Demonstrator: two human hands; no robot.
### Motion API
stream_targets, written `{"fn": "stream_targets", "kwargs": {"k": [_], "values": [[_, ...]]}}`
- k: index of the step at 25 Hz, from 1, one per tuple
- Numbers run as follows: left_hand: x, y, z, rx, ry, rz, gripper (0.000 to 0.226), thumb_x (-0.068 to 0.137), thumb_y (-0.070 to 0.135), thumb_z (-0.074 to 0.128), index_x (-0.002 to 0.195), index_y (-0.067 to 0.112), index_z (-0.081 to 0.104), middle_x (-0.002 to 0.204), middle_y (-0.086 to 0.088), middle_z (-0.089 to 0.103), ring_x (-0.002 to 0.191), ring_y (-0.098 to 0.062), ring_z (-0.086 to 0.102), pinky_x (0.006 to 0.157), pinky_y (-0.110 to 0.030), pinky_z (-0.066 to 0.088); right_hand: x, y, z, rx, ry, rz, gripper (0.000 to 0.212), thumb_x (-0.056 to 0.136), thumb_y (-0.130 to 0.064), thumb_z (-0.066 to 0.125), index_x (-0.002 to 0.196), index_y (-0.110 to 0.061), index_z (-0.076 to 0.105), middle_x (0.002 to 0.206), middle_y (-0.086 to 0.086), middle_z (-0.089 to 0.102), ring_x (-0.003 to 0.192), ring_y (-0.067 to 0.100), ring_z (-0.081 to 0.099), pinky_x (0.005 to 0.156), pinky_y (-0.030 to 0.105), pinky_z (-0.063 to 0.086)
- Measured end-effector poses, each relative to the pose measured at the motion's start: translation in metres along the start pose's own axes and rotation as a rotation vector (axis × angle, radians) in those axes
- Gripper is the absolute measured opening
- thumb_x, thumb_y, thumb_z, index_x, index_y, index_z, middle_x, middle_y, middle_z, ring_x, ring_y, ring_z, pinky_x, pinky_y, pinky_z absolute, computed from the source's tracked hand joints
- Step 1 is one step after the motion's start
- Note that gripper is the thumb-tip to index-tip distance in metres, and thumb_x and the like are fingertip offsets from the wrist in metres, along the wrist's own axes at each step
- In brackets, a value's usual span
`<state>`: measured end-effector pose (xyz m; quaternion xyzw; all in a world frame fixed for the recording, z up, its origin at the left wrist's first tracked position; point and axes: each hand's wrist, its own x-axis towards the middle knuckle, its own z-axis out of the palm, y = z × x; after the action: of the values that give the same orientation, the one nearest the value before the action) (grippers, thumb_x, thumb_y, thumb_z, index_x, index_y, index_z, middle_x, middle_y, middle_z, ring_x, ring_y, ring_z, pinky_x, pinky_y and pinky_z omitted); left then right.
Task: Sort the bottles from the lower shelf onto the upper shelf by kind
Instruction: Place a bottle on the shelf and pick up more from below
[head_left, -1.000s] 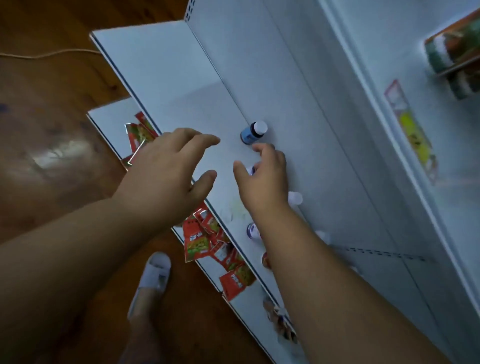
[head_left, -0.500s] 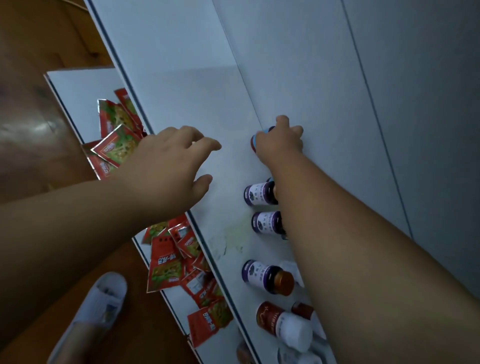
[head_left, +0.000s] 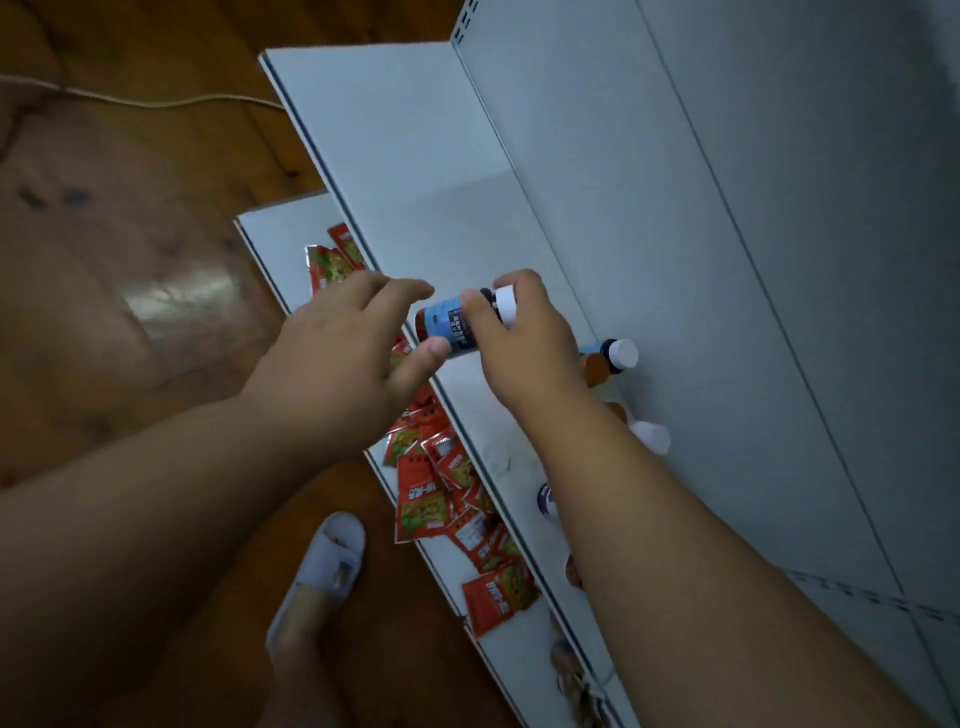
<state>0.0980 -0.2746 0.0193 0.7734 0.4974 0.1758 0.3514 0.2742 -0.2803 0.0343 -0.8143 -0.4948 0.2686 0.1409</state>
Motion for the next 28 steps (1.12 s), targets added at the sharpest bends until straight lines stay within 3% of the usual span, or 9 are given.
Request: {"fn": "stream_targets", "kwargs": {"k": [3,6,10,13,15,19,21,24,28], "values": [[-0.040,0.028,-0.062,-0.050,0.016,0.014,0.068,0.091,0.064,0.027,0.138,0.019,0.047,0.130,-0.006,0.053,0.120,-0.025,0.049,0.095,-0.042,0.041,-0.081,-0.054,-0.032,0.157,0.036,0.022,0.044,0.086,-0.065,0.056,0.101,-0.023,0.054,0.084,-0.005,0.064,0.072,0.007,0.063,0.058,0.026,0.053],[-0.080,0.064,-0.120,-0.072,-0.052,0.069,0.077,0.088,0.069,0.021,0.139,0.017,0.046,0.134,-0.004,0.050,0.125,-0.020,0.046,0.101,-0.042,0.040,-0.160,-0.102,-0.064,0.469,0.067,0.155,0.038,0.083,-0.059,0.065,0.092,-0.022,0.061,0.084,-0.001,0.067,0.076,0.011,0.068,0.064,0.027,0.059],[-0.132,0.113,-0.184,-0.122,-0.157,0.194,0.080,0.085,0.073,0.020,0.139,0.020,0.046,0.135,-0.001,0.050,0.124,-0.015,0.046,0.100,-0.040,0.043,-0.248,-0.142,-0.099,0.974,0.134,0.312,0.032,0.081,-0.046,0.074,0.096,-0.020,0.064,0.095,0.010,0.070,0.091,0.026,0.072,0.083,0.052,0.059],[-0.155,0.153,-0.208,-0.146,-0.287,0.255,0.084,0.080,0.078,0.018,0.142,0.025,0.042,0.138,0.003,0.047,0.125,-0.009,0.045,0.098,-0.033,0.042,-0.296,-0.150,-0.130,1.162,0.302,0.312,0.055,0.062,-0.045,0.083,0.104,-0.015,0.062,0.103,0.016,0.067,0.091,0.028,0.072,0.082,0.051,0.059],[-0.169,0.187,-0.215,-0.142,-0.374,0.360,0.083,0.080,0.080,0.019,0.142,0.028,0.041,0.138,0.007,0.047,0.117,-0.003,0.048,0.096,-0.031,0.044,-0.332,-0.144,-0.160,1.260,0.464,0.295,0.052,0.056,-0.048,0.083,0.095,-0.020,0.063,0.100,0.013,0.067,0.087,0.025,0.070,0.078,0.046,0.059],[-0.212,0.271,-0.191,-0.185,-0.588,0.511,0.067,0.087,0.076,0.022,0.139,0.038,0.040,0.133,0.018,0.046,0.110,0.011,0.045,0.085,-0.013,0.038,-0.419,-0.100,-0.216,1.251,0.731,0.273,0.035,0.077,-0.050,0.072,0.094,-0.023,0.059,0.091,0.004,0.064,0.083,0.017,0.064,0.073,0.035,0.054],[-0.236,0.310,-0.164,-0.187,-0.622,0.630,0.069,0.085,0.077,0.022,0.138,0.038,0.042,0.131,0.019,0.048,0.114,0.008,0.047,0.088,-0.017,0.040,-0.462,-0.071,-0.235,1.175,0.829,0.287,0.030,0.085,-0.052,0.066,0.096,-0.025,0.056,0.084,-0.003,0.062,0.076,0.008,0.061,0.066,0.030,0.051],[-0.292,0.376,-0.103,-0.197,-0.687,0.770,0.072,0.080,0.078,0.022,0.134,0.037,0.044,0.124,0.022,0.050,0.112,0.006,0.049,0.088,-0.020,0.042,-0.547,-0.008,-0.259,1.083,0.996,0.299,0.034,0.082,-0.055,0.054,0.098,-0.025,0.055,0.072,-0.012,0.060,0.064,0.002,0.060,0.054,0.022,0.052],[-0.379,0.454,-0.018,-0.271,-0.773,0.841,0.070,0.083,0.076,0.024,0.134,0.034,0.047,0.125,0.019,0.054,0.112,0.009,0.049,0.090,-0.018,0.043,-0.648,0.076,-0.291,0.932,1.092,0.332,0.043,0.076,-0.061,0.051,0.100,-0.026,0.054,0.076,-0.010,0.061,0.066,0.001,0.063,0.056,0.026,0.055]]}}
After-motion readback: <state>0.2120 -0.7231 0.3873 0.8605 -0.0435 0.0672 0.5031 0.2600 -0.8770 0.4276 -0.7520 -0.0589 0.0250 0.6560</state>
